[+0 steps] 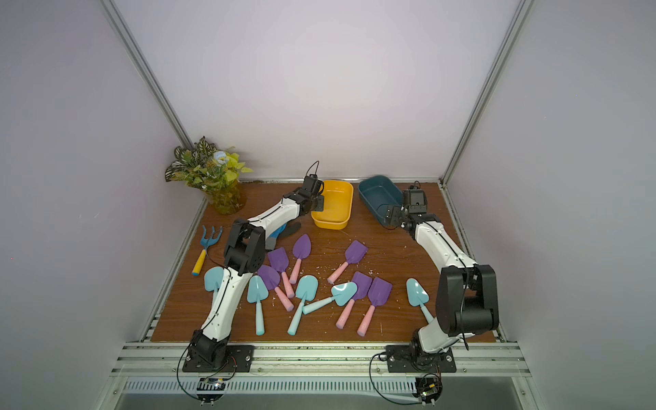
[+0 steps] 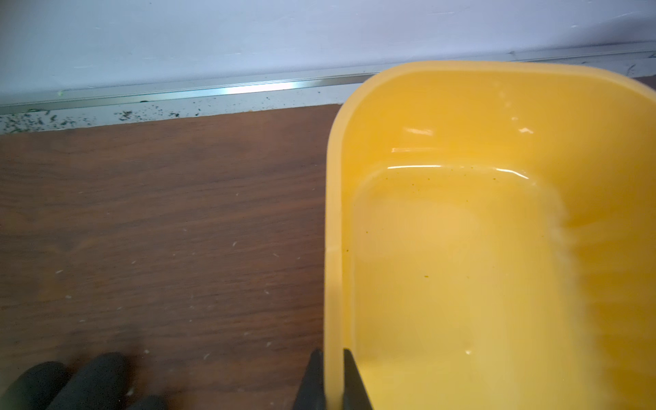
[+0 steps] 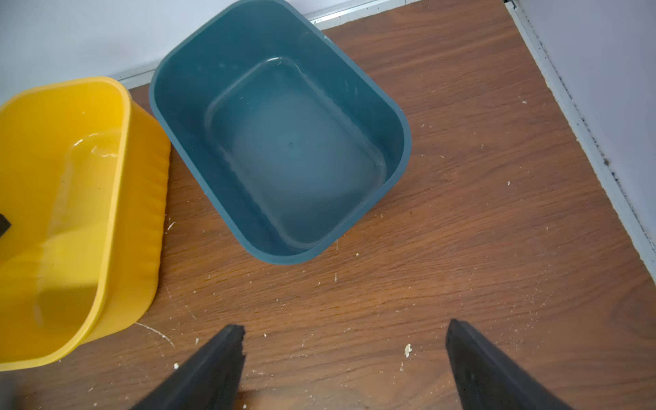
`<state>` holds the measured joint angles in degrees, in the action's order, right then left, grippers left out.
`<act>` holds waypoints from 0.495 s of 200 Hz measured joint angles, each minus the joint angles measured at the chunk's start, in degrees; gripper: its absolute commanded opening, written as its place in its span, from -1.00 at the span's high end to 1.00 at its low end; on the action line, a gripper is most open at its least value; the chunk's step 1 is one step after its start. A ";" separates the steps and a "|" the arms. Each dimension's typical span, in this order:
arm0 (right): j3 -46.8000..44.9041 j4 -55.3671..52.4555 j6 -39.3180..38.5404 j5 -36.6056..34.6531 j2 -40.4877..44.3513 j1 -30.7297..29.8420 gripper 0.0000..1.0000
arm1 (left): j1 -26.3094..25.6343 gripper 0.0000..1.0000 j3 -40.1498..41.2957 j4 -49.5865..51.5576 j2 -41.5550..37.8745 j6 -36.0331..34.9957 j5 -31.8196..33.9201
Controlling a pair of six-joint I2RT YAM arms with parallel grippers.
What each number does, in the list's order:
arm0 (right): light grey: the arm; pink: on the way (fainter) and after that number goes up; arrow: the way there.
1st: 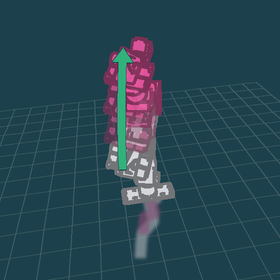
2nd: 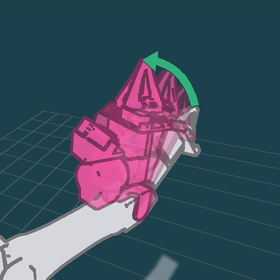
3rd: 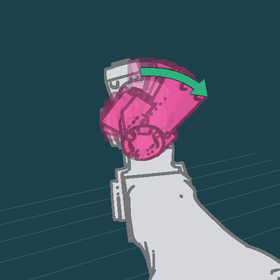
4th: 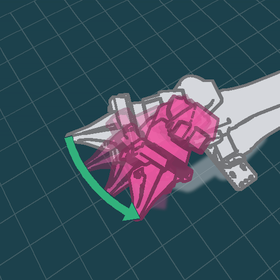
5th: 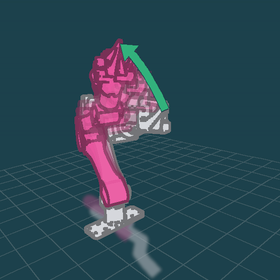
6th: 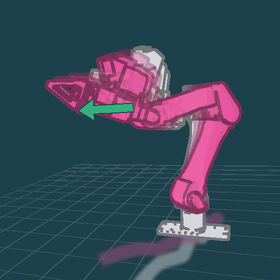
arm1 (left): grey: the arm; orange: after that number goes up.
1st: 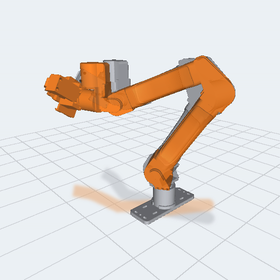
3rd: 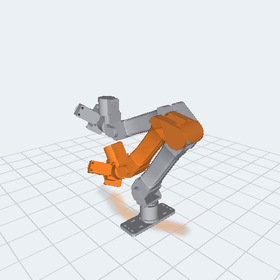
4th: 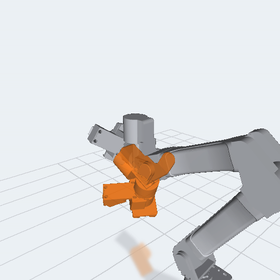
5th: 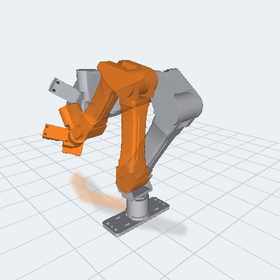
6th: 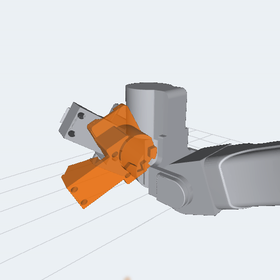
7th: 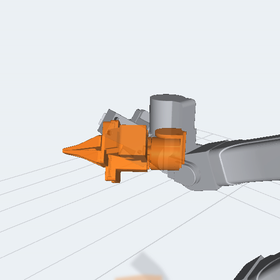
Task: Sort the small shovels by color and place them into the storage box
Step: Move the storage box to the center of the board.
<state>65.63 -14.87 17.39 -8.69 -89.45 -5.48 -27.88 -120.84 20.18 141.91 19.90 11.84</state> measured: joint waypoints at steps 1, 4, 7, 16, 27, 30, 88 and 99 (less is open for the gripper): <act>0.00 0.02 -0.02 0.00 0.00 0.00 -0.91 | 0.00 1.00 0.00 0.11 0.00 0.00 0.13; 0.00 0.00 0.00 0.00 0.02 0.00 -0.91 | 0.00 1.00 0.00 0.24 0.00 0.02 0.42; 0.00 0.02 0.00 0.00 0.07 0.00 -0.91 | 0.00 1.00 0.02 0.39 -0.04 0.02 0.68; 0.00 0.00 0.00 0.00 0.09 0.00 -0.90 | 0.00 1.00 0.02 0.72 -0.11 0.04 1.46; 0.00 0.00 0.00 0.00 0.11 0.00 -0.91 | 0.00 1.00 0.35 1.01 -0.50 0.04 2.32; 0.00 0.00 0.00 0.00 0.11 0.00 -0.91 | -0.02 1.00 0.61 1.03 -0.74 0.07 2.58; 0.00 -0.09 0.07 0.02 0.09 0.04 -0.90 | -0.02 1.00 7.30 1.84 -5.68 0.33 6.71; 0.00 -0.15 0.20 0.04 0.09 0.04 -0.90 | -0.02 1.00 8.83 1.81 -6.58 0.46 6.95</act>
<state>65.63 -15.03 17.58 -8.64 -89.36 -5.43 -27.90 -112.01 22.00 135.33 20.36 18.79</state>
